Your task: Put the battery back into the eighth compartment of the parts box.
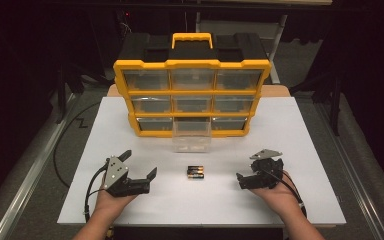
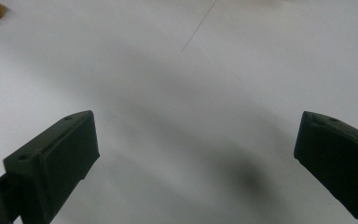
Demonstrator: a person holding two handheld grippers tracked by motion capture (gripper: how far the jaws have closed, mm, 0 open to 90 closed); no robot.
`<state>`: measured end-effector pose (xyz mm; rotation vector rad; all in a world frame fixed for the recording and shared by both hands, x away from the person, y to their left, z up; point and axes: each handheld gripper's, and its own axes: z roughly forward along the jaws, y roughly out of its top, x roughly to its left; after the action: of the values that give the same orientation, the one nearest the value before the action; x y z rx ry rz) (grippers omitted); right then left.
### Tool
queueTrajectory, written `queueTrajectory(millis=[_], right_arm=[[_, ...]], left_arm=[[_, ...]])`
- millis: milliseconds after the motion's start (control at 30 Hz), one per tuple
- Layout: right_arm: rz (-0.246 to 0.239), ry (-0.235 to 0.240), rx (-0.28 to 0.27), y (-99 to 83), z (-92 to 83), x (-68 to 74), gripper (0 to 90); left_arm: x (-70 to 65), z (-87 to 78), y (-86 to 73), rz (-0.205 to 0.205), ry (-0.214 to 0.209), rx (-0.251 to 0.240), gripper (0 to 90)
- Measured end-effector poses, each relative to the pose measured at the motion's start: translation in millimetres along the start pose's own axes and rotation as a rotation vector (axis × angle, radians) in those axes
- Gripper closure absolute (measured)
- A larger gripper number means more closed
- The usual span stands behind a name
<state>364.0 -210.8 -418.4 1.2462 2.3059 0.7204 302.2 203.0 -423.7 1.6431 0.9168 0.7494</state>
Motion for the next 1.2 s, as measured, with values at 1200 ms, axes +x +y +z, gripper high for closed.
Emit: queueTrajectory(millis=[1200], right_arm=[[-0.134, 0.063, 0.315, 22.7, 4.3, 4.1, 1.0]], left_arm=[[-5.9, -1.2, 1.9, 0.033, -0.011, -0.008, 0.4]])
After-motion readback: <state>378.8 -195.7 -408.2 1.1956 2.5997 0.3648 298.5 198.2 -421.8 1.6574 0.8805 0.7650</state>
